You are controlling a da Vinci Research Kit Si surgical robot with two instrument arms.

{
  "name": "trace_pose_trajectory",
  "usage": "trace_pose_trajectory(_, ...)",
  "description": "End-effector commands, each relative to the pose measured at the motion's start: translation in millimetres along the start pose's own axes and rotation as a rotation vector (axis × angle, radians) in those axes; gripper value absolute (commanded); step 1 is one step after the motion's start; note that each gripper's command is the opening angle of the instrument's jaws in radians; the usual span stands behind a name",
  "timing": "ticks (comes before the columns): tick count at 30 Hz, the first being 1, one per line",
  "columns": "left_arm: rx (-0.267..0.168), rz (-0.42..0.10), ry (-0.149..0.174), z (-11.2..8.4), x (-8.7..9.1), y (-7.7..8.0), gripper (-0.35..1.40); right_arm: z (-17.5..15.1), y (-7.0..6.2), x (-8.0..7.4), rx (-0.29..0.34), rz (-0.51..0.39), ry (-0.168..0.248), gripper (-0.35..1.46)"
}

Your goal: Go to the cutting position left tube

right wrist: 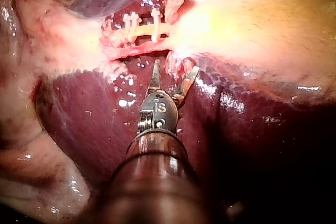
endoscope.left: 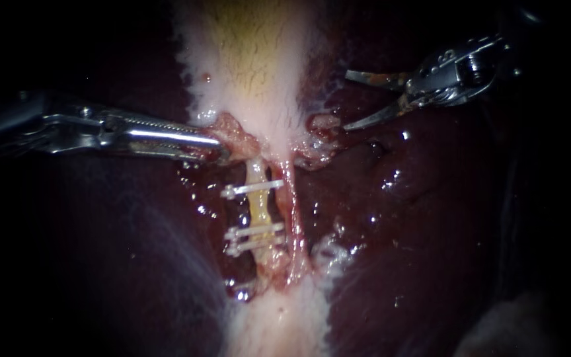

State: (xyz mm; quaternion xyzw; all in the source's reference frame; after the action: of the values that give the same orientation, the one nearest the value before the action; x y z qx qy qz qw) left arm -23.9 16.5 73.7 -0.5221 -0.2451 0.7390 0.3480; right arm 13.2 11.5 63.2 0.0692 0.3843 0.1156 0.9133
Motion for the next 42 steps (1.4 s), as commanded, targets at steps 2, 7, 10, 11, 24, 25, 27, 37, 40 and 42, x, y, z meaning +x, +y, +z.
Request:
trace_pose_trajectory(2, -0.001, -0.001, 0.000, -0.2, 0.1, 0.1, -0.35, 0.0, 0.0, 0.0, 0.001, -0.001, 0.000, 1.45)
trace_pose_trajectory(7, -0.011, -0.008, -0.002, -2.6, 1.4, 0.6, -0.35, -0.1, 0.0, -0.1, 0.001, -0.001, 0.000, 1.45)
trace_pose_trajectory(10, 0.005, -0.016, -0.001, -5.2, 2.8, 1.0, -0.35, -0.1, 0.0, -0.1, 0.001, -0.001, 0.000, 1.45)
trace_pose_trajectory(11, 0.006, -0.025, 0.002, -6.0, 3.2, 1.2, -0.35, -0.1, 0.0, -0.1, 0.001, -0.001, 0.000, 1.45)
trace_pose_trajectory(24, 0.017, -0.014, 0.023, -8.6, 5.0, 2.3, -0.35, 0.2, -1.8, 0.2, 0.095, -0.008, 0.037, 1.45)
trace_pose_trajectory(25, 0.017, -0.014, 0.023, -8.6, 5.0, 2.3, -0.35, 0.4, -2.5, 0.4, 0.131, -0.012, 0.050, 1.45)
trace_pose_trajectory(27, 0.016, -0.014, 0.023, -8.6, 5.0, 2.3, -0.35, 1.0, -4.1, 0.9, 0.171, -0.023, 0.069, 1.43)
trace_pose_trajectory(37, 0.015, -0.014, 0.023, -8.7, 4.8, 1.8, -0.35, 6.0, -11.2, 3.0, 0.311, 0.060, 0.052, 1.38)
trace_pose_trajectory(40, 0.015, -0.014, 0.022, -8.8, 4.8, 1.7, -0.35, 7.7, -12.6, 2.9, 0.348, 0.068, 0.052, 1.38)
trace_pose_trajectory(42, 0.014, -0.014, 0.022, -8.9, 4.9, 1.6, -0.35, 8.7, -13.3, 2.6, 0.371, 0.073, 0.047, 1.36)
